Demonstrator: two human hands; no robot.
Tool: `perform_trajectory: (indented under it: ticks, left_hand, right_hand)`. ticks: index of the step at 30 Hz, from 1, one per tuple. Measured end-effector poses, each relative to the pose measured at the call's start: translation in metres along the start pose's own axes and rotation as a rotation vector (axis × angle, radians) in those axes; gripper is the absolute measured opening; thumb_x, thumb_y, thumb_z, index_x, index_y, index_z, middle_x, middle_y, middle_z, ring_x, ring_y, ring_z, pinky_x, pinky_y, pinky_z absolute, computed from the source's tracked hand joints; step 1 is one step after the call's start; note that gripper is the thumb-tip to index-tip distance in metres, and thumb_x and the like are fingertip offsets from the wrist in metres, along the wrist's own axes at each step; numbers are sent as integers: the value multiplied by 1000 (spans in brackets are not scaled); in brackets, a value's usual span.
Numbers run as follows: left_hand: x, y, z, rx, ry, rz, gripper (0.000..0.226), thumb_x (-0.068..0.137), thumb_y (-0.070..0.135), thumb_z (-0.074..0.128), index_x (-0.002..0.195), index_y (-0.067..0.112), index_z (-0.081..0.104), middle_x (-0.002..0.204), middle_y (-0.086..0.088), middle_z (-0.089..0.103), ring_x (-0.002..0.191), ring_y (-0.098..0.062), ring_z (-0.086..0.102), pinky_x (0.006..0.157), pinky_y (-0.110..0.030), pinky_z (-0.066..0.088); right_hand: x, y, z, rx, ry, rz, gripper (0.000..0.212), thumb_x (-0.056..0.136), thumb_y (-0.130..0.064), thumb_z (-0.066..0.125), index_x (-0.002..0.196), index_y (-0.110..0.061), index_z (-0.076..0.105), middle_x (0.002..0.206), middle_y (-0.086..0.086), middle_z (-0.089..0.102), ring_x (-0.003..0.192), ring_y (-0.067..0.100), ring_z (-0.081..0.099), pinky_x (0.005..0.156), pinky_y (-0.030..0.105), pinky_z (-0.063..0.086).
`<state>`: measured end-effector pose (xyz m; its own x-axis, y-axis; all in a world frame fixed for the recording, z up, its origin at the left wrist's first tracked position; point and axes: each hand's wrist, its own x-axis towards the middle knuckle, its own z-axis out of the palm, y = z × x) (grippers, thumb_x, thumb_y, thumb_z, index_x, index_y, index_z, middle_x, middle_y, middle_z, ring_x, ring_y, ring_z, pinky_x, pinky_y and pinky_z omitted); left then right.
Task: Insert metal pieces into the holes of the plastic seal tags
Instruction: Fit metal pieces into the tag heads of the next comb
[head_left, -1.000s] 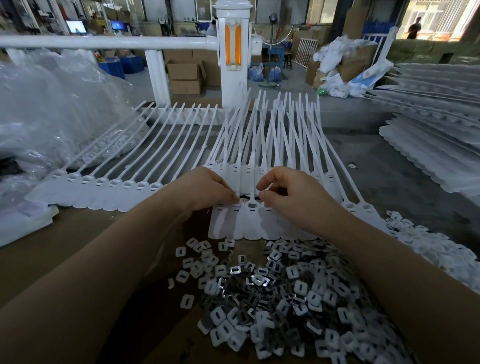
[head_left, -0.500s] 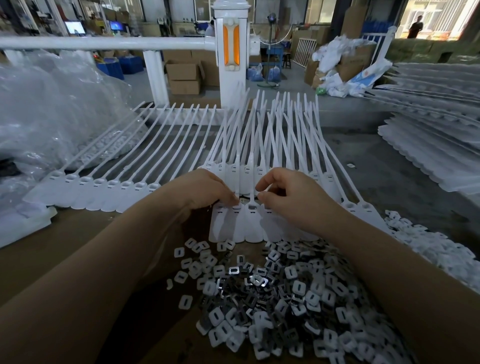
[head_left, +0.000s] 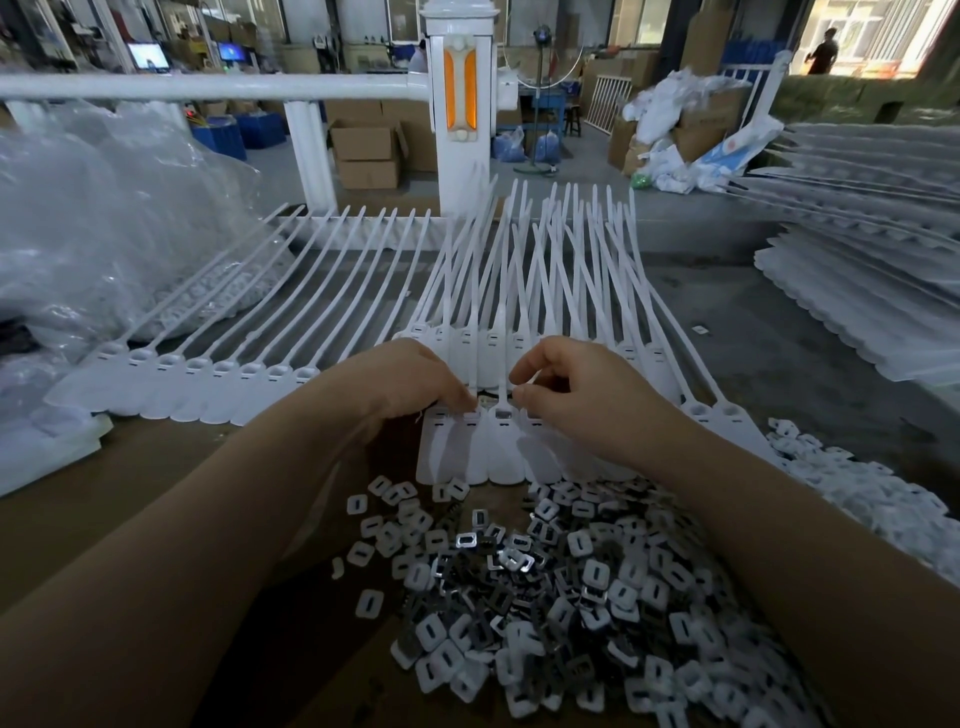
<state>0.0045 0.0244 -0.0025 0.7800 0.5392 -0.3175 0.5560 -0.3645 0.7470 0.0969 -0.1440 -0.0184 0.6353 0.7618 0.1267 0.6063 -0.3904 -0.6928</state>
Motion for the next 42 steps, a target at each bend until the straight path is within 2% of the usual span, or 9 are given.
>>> perform_trajectory:
  ticks: [5,12,15,20,25,32,37,39,42]
  left_hand:
    - [1,2,-1,24,-20,3,14,71,20,83,77,12,74,89,-6,71,87,-22,64,66,-29,45]
    - [2,2,4,57,-8,37,14,72,20,83,76,17,70,85,0,67,82,-15,59,61,-27,39]
    - [3,2,4,64,-6,46,17,71,19,83,79,17,69,84,1,66,80,-14,58,61,-27,38]
    - [3,2,4,87,-10,59,14,70,17,80,71,22,68,78,3,65,82,-14,56,62,-29,36]
    - [4,0,2,77,-1,56,12,71,19,81,70,22,70,78,3,67,82,-15,58,66,-30,39]
    - [0,-3,0,108,-2,101,11,77,23,80,76,20,70,80,2,66,79,-14,56,63,-28,38]
    - [-2,-5,-3,137,-20,153,9,80,26,78,78,22,70,76,4,66,75,-12,56,62,-27,39]
    - [-3,-7,-5,164,-34,187,8,80,30,77,79,25,71,79,5,68,76,-12,58,65,-28,41]
    - [-3,-10,-7,138,12,275,7,83,33,75,82,28,72,78,6,71,75,-10,64,68,-27,48]
  right_hand:
    - [0,0,0,3,-2,1,7,92,-30,63,98,-30,61,86,-10,66,75,1,60,60,18,40]
    - [2,1,0,5,1,-8,7,91,-29,63,98,-29,62,85,-8,67,75,5,63,62,19,44]
    - [0,-2,0,6,-9,-87,6,88,-28,68,92,-32,65,79,-9,66,69,2,60,62,19,44]
    - [-9,-15,-1,-8,-232,-329,15,81,-24,76,82,-38,71,74,-14,66,71,-2,58,66,11,41]
    - [-12,-21,6,-152,-351,-422,17,85,-28,72,100,-37,75,95,-10,70,89,2,62,79,16,47]
    - [-12,-21,10,-205,-355,-453,15,83,-35,73,96,-40,72,94,-11,65,85,-1,60,79,22,50]
    - [-13,-23,8,-144,-345,-446,17,79,-27,77,83,-39,64,79,-26,60,82,-8,57,72,10,45]
    - [-13,-22,7,-99,-303,-392,16,80,-25,77,80,-36,65,75,-24,62,76,-9,57,69,7,43]
    - [-8,-19,2,11,-148,-262,15,82,-22,74,78,-34,66,76,-16,67,73,-7,62,65,11,48]
